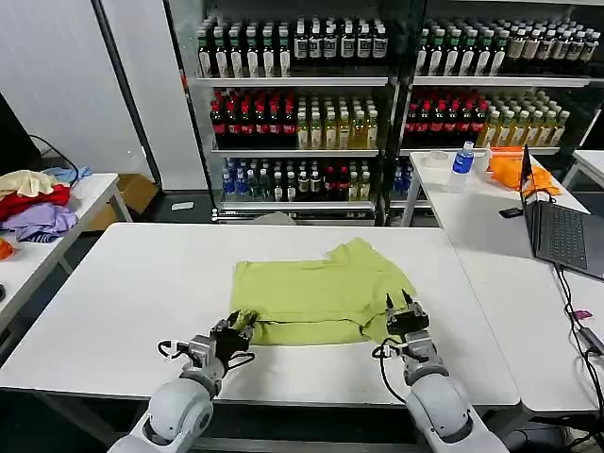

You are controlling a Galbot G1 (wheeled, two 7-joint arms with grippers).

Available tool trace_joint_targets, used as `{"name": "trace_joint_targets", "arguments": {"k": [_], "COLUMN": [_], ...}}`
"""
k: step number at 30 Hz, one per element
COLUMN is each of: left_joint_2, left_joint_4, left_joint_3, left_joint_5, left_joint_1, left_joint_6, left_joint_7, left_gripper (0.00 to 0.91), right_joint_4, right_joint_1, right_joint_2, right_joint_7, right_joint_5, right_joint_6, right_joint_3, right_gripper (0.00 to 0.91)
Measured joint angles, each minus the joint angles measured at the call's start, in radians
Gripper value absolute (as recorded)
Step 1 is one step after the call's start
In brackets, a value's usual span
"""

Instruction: Fold and organize the clothes.

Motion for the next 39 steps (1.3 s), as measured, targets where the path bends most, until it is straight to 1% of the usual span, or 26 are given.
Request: {"name": "trace_joint_targets", "arguments": {"k": [6,12,13,14,15,16,18,19,20,21,22,23,24,30,32,39], "left_joint_2": [0.002,-0.001,-0.002,-0.002,-0.003,-0.004,-0.004,-0.004,-0.004,-0.004,-0.004,-0.003,-0.003,-0.001,-0.001,0.002], "left_joint_4": [-0.013,-0.014,-0.013,-0.012,-0.01,-0.008,-0.004,-0.003,-0.003,-0.003,-0.003,-0.002,-0.001,0.0,-0.001,-0.005], "left_joint_3": [-0.021,-0.034,-0.035,-0.036,-0.038,-0.038,-0.039,-0.039,-0.039,-0.039,-0.039,-0.039,-0.039,-0.04,-0.042,-0.048], "left_joint_5": [0.0,0.0,0.0,-0.001,-0.001,0.0,0.0,0.001,0.002,0.003,0.003,0.004,0.004,0.012,0.014,0.015], "left_joint_1": [0.026,0.048,0.049,0.05,0.052,0.053,0.056,0.059,0.062,0.064,0.066,0.068,0.069,0.075,0.078,0.089], "left_joint_6": [0.003,0.009,0.011,0.013,0.015,0.015,0.014,0.013,0.01,0.009,0.008,0.007,0.006,0.005,0.005,0.004], "left_joint_7": [-0.002,-0.01,-0.011,-0.013,-0.015,-0.017,-0.019,-0.019,-0.018,-0.018,-0.018,-0.018,-0.017,-0.013,-0.01,-0.004], "left_gripper": [0.907,0.907,0.806,0.554,0.06,0.02,0.02,0.02,0.02,0.02,0.02,0.02,0.02,0.02,0.03,0.02], "right_joint_4": [0.049,0.086,0.089,0.092,0.094,0.095,0.096,0.096,0.096,0.096,0.096,0.095,0.094,0.097,0.1,0.116], "right_joint_1": [-0.057,-0.127,-0.135,-0.143,-0.15,-0.155,-0.163,-0.166,-0.169,-0.171,-0.173,-0.174,-0.175,-0.184,-0.189,-0.211], "right_joint_2": [-0.012,-0.018,-0.017,-0.016,-0.015,-0.014,-0.012,-0.01,-0.009,-0.009,-0.007,-0.007,-0.007,-0.008,-0.009,-0.012], "right_joint_7": [-0.003,-0.002,0.0,0.001,0.001,0.001,0.003,0.004,0.004,0.004,0.005,0.005,0.005,0.006,0.006,0.006], "right_joint_5": [0.03,0.083,0.093,0.103,0.115,0.125,0.146,0.155,0.164,0.172,0.181,0.188,0.195,0.231,0.239,0.255], "right_joint_6": [-0.008,-0.04,-0.046,-0.054,-0.063,-0.071,-0.088,-0.097,-0.104,-0.111,-0.118,-0.123,-0.126,-0.141,-0.145,-0.156], "right_joint_3": [0.038,0.093,0.101,0.107,0.112,0.116,0.121,0.121,0.122,0.122,0.122,0.122,0.121,0.115,0.113,0.111], "right_gripper": [0.907,0.907,0.907,0.907,0.907,0.907,0.907,0.877,0.715,0.504,0.383,0.06,0.0,0.0,0.0,0.0]}}
